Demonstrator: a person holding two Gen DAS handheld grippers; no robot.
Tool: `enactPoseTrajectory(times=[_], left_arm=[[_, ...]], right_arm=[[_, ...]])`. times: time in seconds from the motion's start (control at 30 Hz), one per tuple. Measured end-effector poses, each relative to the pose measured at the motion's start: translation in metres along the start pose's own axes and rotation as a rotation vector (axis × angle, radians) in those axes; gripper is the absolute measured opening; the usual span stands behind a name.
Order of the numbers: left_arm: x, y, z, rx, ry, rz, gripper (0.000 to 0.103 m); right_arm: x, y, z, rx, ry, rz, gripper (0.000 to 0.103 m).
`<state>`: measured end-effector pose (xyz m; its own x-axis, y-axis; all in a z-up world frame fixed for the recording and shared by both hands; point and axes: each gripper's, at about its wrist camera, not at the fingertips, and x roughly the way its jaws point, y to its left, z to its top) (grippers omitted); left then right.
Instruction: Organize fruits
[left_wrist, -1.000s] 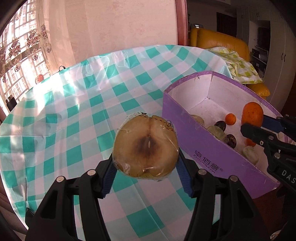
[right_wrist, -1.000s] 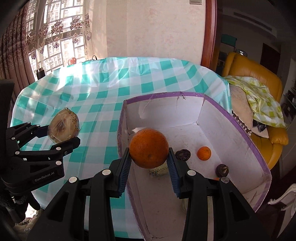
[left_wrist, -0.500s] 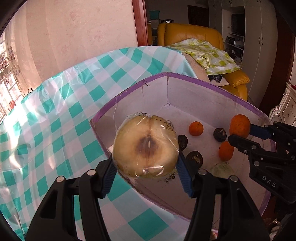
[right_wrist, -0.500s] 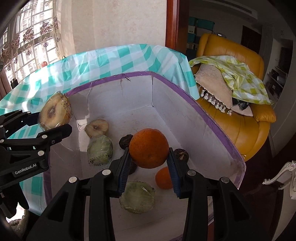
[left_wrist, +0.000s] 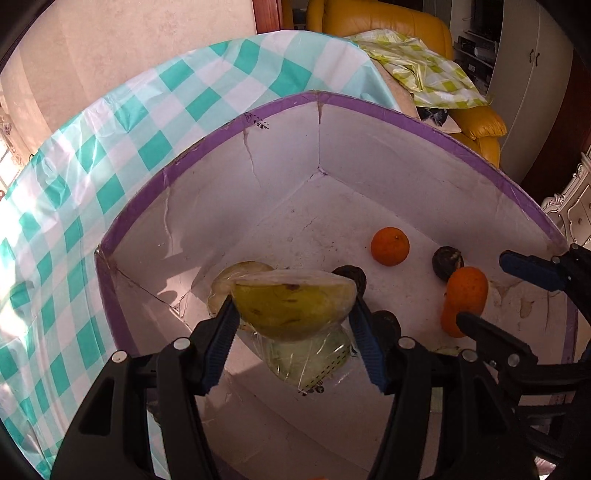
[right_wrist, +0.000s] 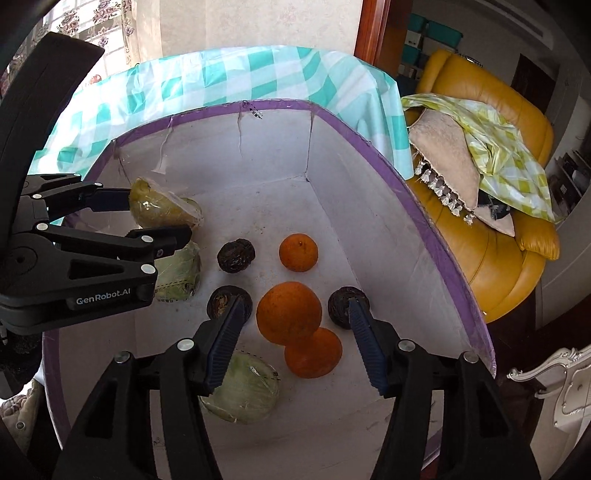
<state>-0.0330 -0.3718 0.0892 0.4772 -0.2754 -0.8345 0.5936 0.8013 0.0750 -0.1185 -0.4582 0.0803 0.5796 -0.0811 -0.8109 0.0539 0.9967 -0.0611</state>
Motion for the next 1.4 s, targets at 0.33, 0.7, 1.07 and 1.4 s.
enactPoseTrajectory(times=[0.33, 0.7, 1.07, 1.4], left_arm=[[-0.051, -0.012, 0.002, 0.089, -0.169, 0.059, 0.101], [-0.014, -0.004, -0.003, 0.026, 0.037, -0.023, 0.101], [-0.003, -0.005, -0.002, 0.016, 0.099, -0.029, 0.101], [-0.002, -0.01, -0.002, 0.025, 0.1, -0.017, 0.101]], right_arm=[[-0.013, -0.007, 0.006, 0.085, 0.082, 0.029, 0.086], [0.0, -0.008, -0.008, 0.124, 0.219, 0.037, 0.086], [0.009, -0.001, -0.008, 0.098, 0.251, 0.006, 0.086], [0.012, 0.001, -0.007, 0.094, 0.247, -0.007, 0.086]])
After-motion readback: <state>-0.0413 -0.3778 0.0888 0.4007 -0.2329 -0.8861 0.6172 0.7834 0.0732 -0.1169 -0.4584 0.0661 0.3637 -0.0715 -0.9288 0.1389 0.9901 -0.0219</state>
